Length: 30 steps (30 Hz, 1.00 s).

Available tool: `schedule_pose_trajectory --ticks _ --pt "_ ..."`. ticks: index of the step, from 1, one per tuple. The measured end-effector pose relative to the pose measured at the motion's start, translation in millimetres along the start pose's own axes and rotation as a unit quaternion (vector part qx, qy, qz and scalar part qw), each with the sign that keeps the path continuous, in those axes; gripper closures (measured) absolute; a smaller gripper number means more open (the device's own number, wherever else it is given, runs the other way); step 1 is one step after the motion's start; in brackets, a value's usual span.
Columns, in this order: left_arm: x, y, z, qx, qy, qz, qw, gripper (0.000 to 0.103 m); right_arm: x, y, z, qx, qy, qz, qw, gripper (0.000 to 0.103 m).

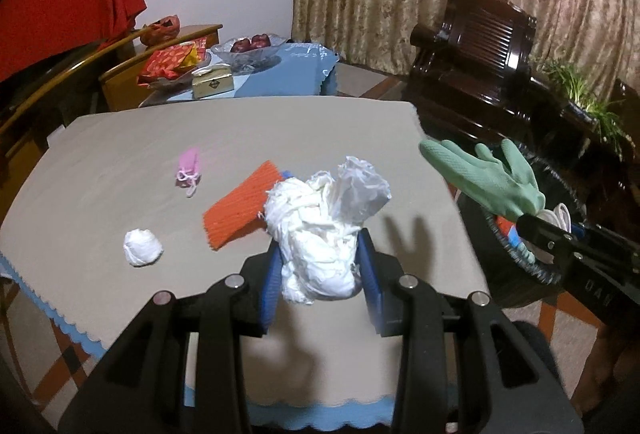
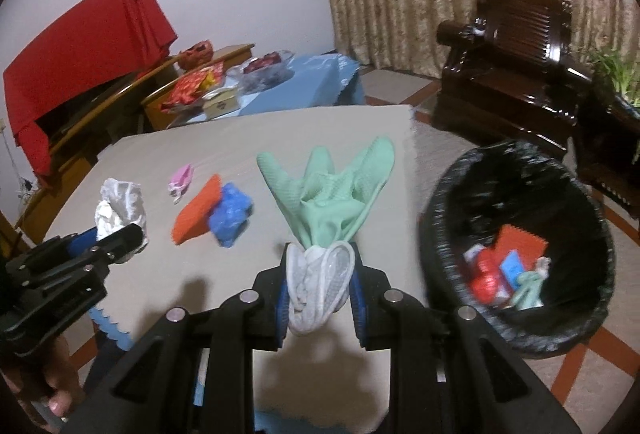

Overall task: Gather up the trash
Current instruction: 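Carry both held items over the black bin and open both grippers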

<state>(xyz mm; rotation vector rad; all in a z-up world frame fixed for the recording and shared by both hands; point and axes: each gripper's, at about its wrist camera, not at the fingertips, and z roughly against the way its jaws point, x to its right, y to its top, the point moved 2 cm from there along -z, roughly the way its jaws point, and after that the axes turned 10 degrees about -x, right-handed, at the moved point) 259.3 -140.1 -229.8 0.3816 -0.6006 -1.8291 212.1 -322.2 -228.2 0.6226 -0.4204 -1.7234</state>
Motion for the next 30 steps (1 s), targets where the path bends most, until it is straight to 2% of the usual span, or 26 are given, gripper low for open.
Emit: schedule_pose_trajectory --ticks 10,30 --pt "68 16 0 -0.004 -0.010 0.011 0.9999 0.069 69 10 24 0.016 -0.031 -0.019 0.999 0.078" --pt "218 36 -50 -0.020 -0.056 -0.061 0.9964 0.068 205 10 11 -0.007 -0.078 -0.058 0.995 0.078"
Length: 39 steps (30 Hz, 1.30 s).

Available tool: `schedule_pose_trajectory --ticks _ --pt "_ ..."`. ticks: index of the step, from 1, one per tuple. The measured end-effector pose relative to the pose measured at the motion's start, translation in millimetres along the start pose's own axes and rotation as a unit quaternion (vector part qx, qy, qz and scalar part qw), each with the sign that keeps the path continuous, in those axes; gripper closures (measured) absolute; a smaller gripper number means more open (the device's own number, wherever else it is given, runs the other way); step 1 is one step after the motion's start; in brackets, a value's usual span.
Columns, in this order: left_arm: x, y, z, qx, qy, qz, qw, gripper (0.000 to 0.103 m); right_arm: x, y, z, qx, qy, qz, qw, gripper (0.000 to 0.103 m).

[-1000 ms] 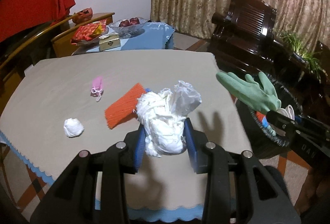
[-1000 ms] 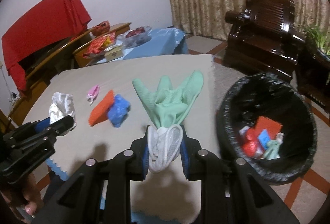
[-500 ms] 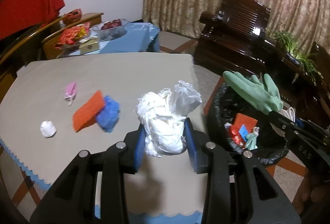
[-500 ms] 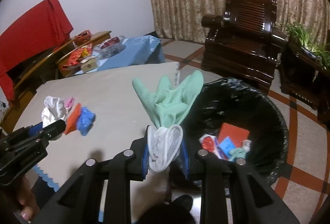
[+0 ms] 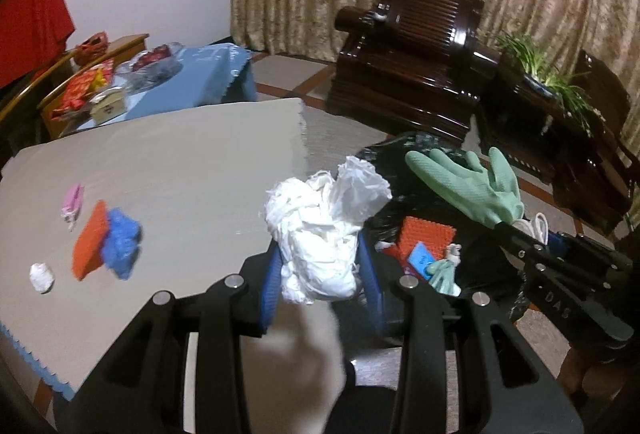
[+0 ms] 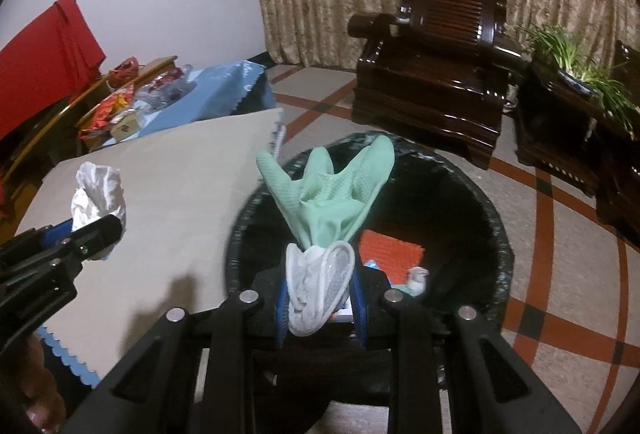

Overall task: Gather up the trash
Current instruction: 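Carry both held items over the black bin and open both grippers, then move both grippers back over the table toward the remaining items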

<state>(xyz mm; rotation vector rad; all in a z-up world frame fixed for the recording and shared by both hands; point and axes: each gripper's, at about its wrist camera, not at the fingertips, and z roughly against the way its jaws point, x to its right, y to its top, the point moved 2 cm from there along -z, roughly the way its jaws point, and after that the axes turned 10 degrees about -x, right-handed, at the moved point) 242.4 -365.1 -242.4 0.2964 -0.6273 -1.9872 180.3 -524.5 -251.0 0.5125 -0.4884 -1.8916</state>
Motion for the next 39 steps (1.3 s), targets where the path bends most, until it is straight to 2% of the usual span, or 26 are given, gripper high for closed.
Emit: schedule_pose_trajectory --ticks 11,13,14,15,16,22,26,28,34,39 --pt "57 23 -52 -0.007 -0.035 -0.028 0.9990 0.066 53 14 -32 -0.012 -0.017 -0.024 0.999 0.077" --pt "65 25 -63 -0.011 -0.050 -0.042 0.9978 0.054 59 15 -44 -0.026 -0.013 -0.029 0.999 0.073" --pt "68 25 -71 -0.013 -0.047 -0.052 0.9974 0.040 64 13 -52 -0.035 -0.014 -0.035 0.999 0.072" --pt "69 25 -78 -0.013 -0.044 -0.059 0.9972 0.034 68 10 -57 -0.040 -0.018 -0.042 0.998 0.064" --pt "69 24 -83 -0.017 -0.044 -0.064 0.9969 0.034 71 7 -59 -0.042 -0.020 -0.049 0.998 0.062" --pt "43 10 -98 -0.043 -0.030 -0.061 0.9967 0.034 77 -20 -58 -0.056 -0.021 -0.075 0.995 0.062" --pt "20 2 -93 -0.050 -0.018 -0.050 0.9973 0.034 67 -33 -51 -0.062 -0.022 -0.083 0.994 0.062" --pt "11 -2 -87 -0.048 -0.014 -0.046 0.9977 0.030 60 -34 -46 -0.063 -0.021 -0.086 0.994 0.062" --pt "-19 -9 -62 -0.037 -0.001 -0.036 0.9987 0.028 26 -36 -22 -0.050 -0.006 -0.076 0.996 0.058" --pt "-53 -17 -30 -0.015 0.015 -0.029 0.9994 0.026 -18 -35 -1 -0.025 0.013 -0.047 0.998 0.056"
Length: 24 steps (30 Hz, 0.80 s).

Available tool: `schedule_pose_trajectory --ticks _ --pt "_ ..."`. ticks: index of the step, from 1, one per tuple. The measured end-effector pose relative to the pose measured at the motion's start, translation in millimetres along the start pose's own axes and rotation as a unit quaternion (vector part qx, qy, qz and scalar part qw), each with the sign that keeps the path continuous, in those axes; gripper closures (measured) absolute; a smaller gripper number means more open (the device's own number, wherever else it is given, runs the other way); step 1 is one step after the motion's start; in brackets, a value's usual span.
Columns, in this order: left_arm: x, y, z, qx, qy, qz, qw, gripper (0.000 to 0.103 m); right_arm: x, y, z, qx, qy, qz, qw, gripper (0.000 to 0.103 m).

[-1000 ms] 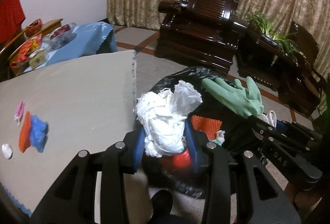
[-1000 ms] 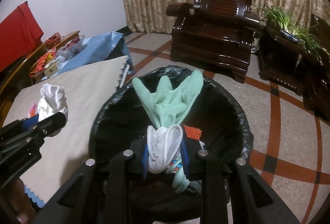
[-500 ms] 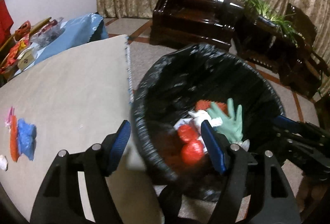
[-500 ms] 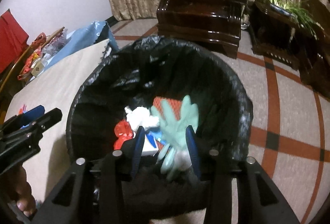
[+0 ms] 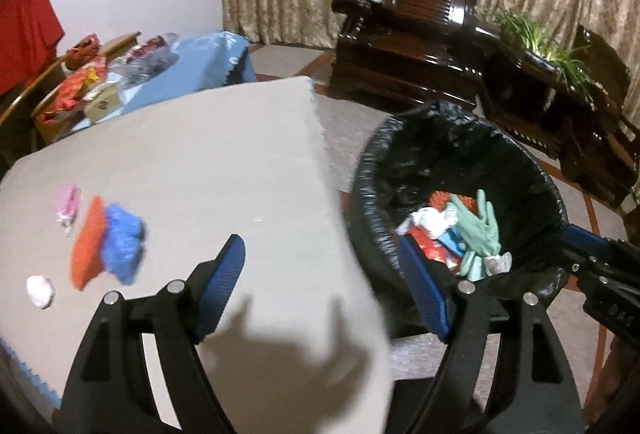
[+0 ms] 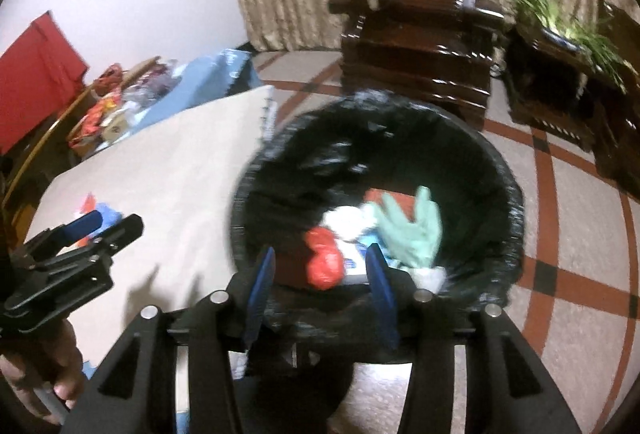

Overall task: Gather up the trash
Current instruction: 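Move both grippers back over the table toward the remaining items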

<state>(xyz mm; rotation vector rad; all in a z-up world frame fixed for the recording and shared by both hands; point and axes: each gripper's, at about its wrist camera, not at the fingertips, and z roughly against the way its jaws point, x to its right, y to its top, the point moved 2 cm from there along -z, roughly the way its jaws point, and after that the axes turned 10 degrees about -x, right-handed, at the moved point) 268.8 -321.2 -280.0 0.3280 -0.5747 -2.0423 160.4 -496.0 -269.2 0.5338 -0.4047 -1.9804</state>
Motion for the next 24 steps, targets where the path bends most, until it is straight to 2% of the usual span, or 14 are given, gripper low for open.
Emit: schedule_pose_trajectory --ticks 9,17,24 --pt "-91 -27 41 0.023 0.045 0.032 0.9982 0.025 -97 -9 4 0.005 0.045 0.051 0.998 0.056" --pt "-198 -57 69 0.034 0.097 0.088 0.9908 0.025 -183 -13 -2 0.010 0.078 0.099 0.992 0.056" --pt "-265 -79 83 0.037 0.117 0.118 0.9854 0.024 -253 -22 -17 0.007 0.093 0.131 0.987 0.056"
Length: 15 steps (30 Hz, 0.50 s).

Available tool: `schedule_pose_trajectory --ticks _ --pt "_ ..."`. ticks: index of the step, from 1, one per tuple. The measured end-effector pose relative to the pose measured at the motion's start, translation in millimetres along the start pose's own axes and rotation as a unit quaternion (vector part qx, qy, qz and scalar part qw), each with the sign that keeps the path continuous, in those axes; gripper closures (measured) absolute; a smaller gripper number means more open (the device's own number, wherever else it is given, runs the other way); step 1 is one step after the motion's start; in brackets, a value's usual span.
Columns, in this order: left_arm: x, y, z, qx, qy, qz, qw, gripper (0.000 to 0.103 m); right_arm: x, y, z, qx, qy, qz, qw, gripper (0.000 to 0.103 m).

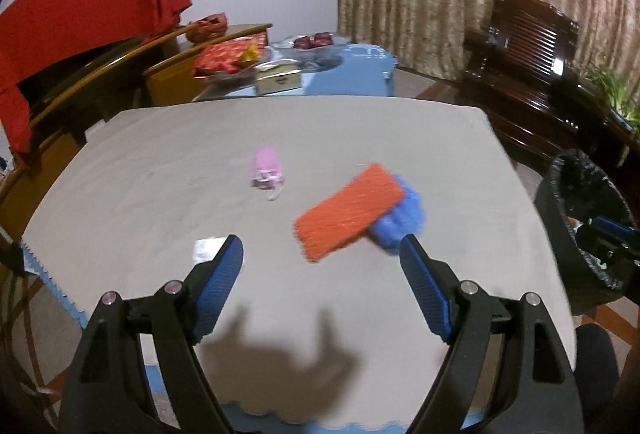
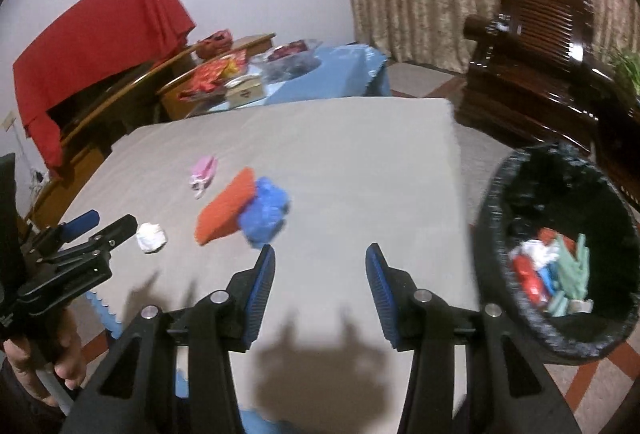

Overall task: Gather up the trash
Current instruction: 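Move both grippers back over the table toward the remaining items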

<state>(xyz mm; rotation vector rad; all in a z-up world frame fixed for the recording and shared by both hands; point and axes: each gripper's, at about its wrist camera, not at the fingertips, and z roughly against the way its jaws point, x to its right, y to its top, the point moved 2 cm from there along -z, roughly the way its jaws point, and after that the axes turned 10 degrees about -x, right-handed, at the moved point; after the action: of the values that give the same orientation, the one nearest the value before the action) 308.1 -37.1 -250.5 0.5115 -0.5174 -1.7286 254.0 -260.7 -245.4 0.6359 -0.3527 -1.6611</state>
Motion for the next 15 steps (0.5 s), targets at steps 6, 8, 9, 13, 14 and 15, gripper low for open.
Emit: schedule_pose_trajectory --ticks 6,8,9,13,14,15 --pt "-56 -7 -14 -0.008 0.006 0.027 0.9996 0.023 -44 3 -33 -0.016 0.004 0.021 1.000 0.056" --pt "-71 -9 -21 -0.013 0.008 0.036 0.9992 0.023 -53 4 -42 -0.020 0.005 0.024 1.000 0.056" --pt "-78 -11 -25 -0.016 0.010 0.039 0.9990 0.023 -57 5 -47 -0.020 0.005 0.025 0.999 0.056" --pt "-98 -15 -41 -0.023 0.016 0.046 0.9985 0.023 -73 8 -65 -0.023 0.004 0.030 0.999 0.056" --pt "-102 -15 -46 -0.026 0.015 0.048 0.9984 0.023 -75 8 -68 -0.024 0.003 0.031 0.999 0.056" --pt "-105 -16 -49 -0.028 0.015 0.049 0.9983 0.023 -77 9 -72 -0.025 0.002 0.031 0.999 0.056"
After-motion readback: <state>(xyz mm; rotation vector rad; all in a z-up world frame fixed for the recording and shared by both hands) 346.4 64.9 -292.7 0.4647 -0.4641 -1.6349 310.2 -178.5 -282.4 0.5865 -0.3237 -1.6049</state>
